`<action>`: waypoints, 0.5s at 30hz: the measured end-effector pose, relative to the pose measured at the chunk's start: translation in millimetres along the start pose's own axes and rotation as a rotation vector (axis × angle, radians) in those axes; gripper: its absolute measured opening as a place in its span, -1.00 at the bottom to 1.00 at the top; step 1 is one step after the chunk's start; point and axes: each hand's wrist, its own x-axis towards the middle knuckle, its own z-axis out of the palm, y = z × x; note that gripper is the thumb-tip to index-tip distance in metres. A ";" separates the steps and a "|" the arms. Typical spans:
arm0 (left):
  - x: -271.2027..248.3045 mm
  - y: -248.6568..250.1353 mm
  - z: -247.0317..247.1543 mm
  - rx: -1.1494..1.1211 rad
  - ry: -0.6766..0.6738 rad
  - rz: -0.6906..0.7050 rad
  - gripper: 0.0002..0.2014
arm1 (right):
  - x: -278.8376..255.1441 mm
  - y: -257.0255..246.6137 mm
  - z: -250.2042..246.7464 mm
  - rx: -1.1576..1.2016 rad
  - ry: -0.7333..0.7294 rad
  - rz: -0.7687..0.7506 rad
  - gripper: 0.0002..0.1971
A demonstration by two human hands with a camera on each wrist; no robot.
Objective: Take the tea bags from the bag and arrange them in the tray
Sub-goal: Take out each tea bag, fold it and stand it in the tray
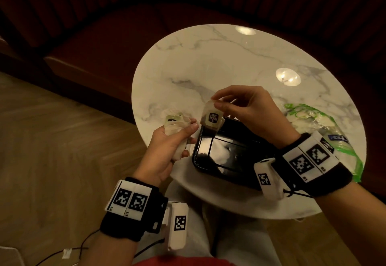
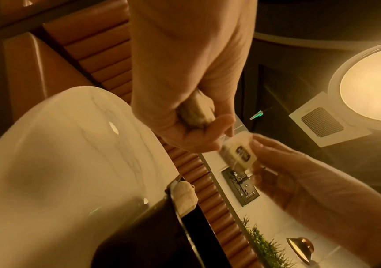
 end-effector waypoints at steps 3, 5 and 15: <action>3.7 -3.5 -2.3 0.000 0.054 -0.030 -0.86 | 3.8 15.9 0.8 -0.139 -0.020 0.054 -0.94; 5.3 -5.0 -3.3 -0.007 0.084 -0.052 -0.85 | 6.0 25.9 2.0 -0.237 -0.065 0.078 -0.96; 4.1 -8.5 -1.3 -0.017 0.131 -0.095 -0.84 | 19.3 42.5 18.0 -0.393 -0.158 0.109 -0.88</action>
